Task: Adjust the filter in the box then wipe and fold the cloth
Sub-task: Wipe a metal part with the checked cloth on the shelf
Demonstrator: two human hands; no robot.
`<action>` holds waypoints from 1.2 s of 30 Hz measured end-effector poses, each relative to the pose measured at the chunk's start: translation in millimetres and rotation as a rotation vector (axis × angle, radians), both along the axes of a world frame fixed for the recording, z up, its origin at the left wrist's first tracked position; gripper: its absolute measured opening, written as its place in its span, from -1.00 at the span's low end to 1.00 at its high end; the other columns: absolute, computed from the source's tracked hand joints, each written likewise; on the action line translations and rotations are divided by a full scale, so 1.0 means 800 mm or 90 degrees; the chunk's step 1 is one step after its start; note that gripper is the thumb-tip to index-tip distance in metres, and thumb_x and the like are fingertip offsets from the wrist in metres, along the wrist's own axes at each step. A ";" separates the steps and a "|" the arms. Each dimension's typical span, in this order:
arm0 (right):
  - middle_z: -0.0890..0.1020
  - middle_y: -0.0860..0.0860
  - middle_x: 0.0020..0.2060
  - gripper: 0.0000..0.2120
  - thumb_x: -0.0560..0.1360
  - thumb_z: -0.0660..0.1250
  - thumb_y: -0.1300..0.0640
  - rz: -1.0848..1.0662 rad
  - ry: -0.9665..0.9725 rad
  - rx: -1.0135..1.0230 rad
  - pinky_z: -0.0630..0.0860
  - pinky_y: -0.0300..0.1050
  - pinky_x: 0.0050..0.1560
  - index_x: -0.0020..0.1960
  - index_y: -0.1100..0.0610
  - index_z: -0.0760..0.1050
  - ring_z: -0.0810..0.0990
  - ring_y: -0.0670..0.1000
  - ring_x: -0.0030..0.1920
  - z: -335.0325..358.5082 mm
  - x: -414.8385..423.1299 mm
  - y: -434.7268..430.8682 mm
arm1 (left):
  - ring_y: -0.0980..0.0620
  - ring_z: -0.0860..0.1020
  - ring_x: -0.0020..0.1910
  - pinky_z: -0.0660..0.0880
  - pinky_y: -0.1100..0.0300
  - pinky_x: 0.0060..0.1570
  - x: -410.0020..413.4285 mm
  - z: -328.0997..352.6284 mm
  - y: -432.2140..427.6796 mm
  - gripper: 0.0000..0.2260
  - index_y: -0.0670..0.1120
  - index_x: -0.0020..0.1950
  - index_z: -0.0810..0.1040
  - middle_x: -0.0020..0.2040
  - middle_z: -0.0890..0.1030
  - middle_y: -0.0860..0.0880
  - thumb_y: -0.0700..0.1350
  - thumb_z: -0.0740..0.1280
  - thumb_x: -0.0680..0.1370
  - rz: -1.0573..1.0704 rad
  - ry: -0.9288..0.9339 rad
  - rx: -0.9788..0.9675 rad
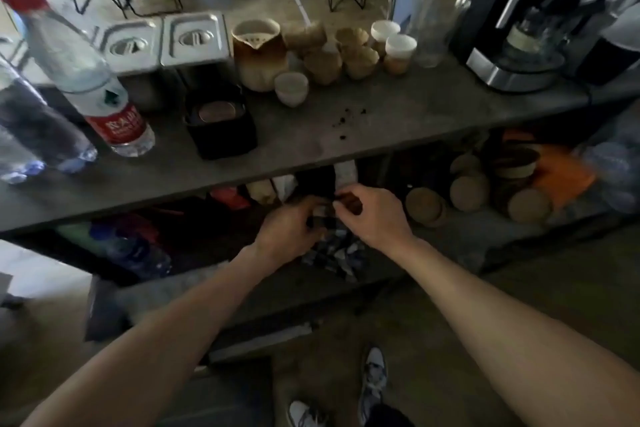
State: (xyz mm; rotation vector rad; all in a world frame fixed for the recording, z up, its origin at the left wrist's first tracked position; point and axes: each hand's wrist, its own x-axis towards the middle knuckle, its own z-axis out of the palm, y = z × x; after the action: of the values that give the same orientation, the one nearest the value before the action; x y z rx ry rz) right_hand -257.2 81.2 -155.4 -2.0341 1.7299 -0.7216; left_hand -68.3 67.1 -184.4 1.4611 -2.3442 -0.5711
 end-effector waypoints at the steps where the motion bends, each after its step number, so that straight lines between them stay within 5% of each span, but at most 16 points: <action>1: 0.69 -0.07 0.00 -0.71 0.53 0.33 -0.07 -0.011 0.003 0.058 0.54 -0.19 -0.13 0.21 -0.01 0.57 0.64 -0.06 0.00 -0.015 -0.007 0.000 | -0.12 0.61 0.14 0.54 0.13 -0.02 -0.004 -0.018 -0.006 -0.52 -0.01 0.36 0.48 0.23 0.62 -0.07 0.13 0.33 0.48 0.013 0.011 0.061; 4: 0.66 0.03 0.12 -0.68 0.53 0.33 -0.06 -0.095 -0.017 0.220 0.51 -0.13 -0.08 0.22 0.03 0.58 0.61 0.09 0.11 -0.069 -0.026 -0.006 | -0.17 0.45 0.36 0.42 0.02 0.32 -0.018 -0.071 -0.026 -0.47 -0.12 0.46 0.37 0.40 0.47 -0.15 0.02 0.39 0.55 0.086 0.081 0.285; 8: 0.60 0.08 0.23 -0.54 0.50 0.34 -0.17 -0.271 -0.155 0.427 0.47 -0.10 0.08 0.25 0.10 0.58 0.55 0.14 0.23 -0.131 -0.033 -0.021 | -0.14 0.39 0.43 0.42 -0.03 0.35 -0.030 -0.126 -0.058 -0.24 -0.06 0.53 0.29 0.50 0.37 -0.11 0.30 0.37 0.46 0.369 0.207 0.469; 12: 0.52 0.04 0.34 -0.23 0.35 0.43 -0.28 -0.332 -0.305 0.448 0.42 -0.15 0.23 0.42 0.12 0.42 0.48 0.10 0.33 -0.171 -0.017 -0.045 | -0.10 0.36 0.45 0.36 0.03 0.40 -0.047 -0.156 -0.081 0.01 -0.05 0.57 0.20 0.53 0.31 -0.08 0.36 0.49 0.27 0.453 0.264 0.503; 15: 0.60 0.07 0.24 -0.11 0.17 0.54 -0.29 -0.369 -0.413 0.472 0.54 -0.04 0.21 0.37 0.16 0.47 0.59 0.07 0.19 -0.185 -0.010 -0.062 | -0.07 0.43 0.38 0.43 0.15 0.28 -0.059 -0.175 -0.088 0.00 -0.09 0.54 0.26 0.43 0.41 -0.02 0.28 0.57 0.24 0.481 0.272 0.476; 18: 0.65 0.12 0.10 -0.31 0.27 0.59 -0.10 -0.375 -0.563 0.558 0.61 -0.07 0.00 0.28 0.22 0.51 0.65 0.07 -0.03 -0.178 -0.015 -0.062 | -0.01 0.62 0.15 0.58 0.17 0.09 -0.057 -0.174 -0.089 -0.05 -0.09 0.37 0.52 0.28 0.59 -0.01 0.29 0.64 0.07 0.502 0.406 0.580; 21: 0.68 0.15 0.00 -0.48 0.30 0.61 0.06 -0.345 -0.669 0.591 0.64 -0.02 -0.05 0.17 0.21 0.55 0.68 0.08 -0.07 -0.156 -0.029 -0.058 | 0.03 0.67 0.01 0.60 0.18 -0.14 -0.053 -0.143 -0.078 -0.40 -0.07 0.19 0.62 0.10 0.70 -0.06 0.15 0.63 0.23 0.441 0.478 0.668; 24: 0.65 0.07 -0.11 -0.72 0.36 0.56 0.12 -0.298 -0.692 0.564 0.61 0.02 0.03 -0.10 0.03 0.46 0.65 0.05 -0.09 -0.121 -0.040 -0.054 | 0.05 0.66 0.01 0.57 0.17 -0.08 -0.056 -0.088 -0.060 -0.70 0.00 0.06 0.62 -0.02 0.72 0.00 0.05 0.54 0.40 0.380 0.487 0.687; 28: 0.67 -0.06 0.09 -0.63 0.43 0.47 0.06 -0.151 -0.602 0.424 0.60 -0.19 -0.03 0.22 -0.08 0.52 0.66 -0.10 0.02 -0.066 -0.061 -0.039 | 0.20 0.66 0.01 0.58 0.26 0.01 -0.074 -0.011 -0.034 -0.69 0.15 0.10 0.59 0.02 0.70 0.16 0.11 0.52 0.40 0.290 0.451 0.570; 32: 0.65 -0.17 0.08 -0.65 0.52 0.40 0.15 -0.075 -0.581 0.292 0.56 -0.27 0.03 0.25 -0.10 0.47 0.62 -0.17 0.09 0.011 -0.105 -0.020 | 0.48 0.55 0.00 0.43 0.56 -0.05 -0.111 0.075 -0.015 -0.78 0.25 0.06 0.52 -0.06 0.59 0.51 0.02 0.46 0.49 0.180 0.386 0.330; 34: 0.66 -0.18 0.05 -0.69 0.52 0.39 0.16 -0.051 -0.548 0.223 0.53 -0.32 0.03 0.22 -0.06 0.49 0.62 -0.20 0.09 0.057 -0.127 -0.014 | 0.40 0.59 0.01 0.47 0.49 0.00 -0.130 0.110 -0.012 -0.78 0.22 0.07 0.53 -0.04 0.62 0.47 0.04 0.48 0.48 0.170 0.403 0.308; 36: 0.68 -0.17 -0.05 -0.75 0.49 0.41 0.22 -0.056 -0.521 0.168 0.49 -0.39 -0.08 0.12 -0.01 0.53 0.63 -0.20 0.00 0.098 -0.151 -0.009 | 0.17 0.65 0.09 0.55 0.17 0.17 -0.150 0.131 -0.009 -0.63 0.12 0.18 0.58 0.06 0.70 0.21 0.16 0.50 0.42 0.163 0.453 0.371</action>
State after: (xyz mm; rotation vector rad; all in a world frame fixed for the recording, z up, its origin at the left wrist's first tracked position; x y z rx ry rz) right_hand -378.0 74.1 -77.1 -1.2223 1.3275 -1.0883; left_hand -188.3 59.5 -79.7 1.4084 -1.4706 -1.4922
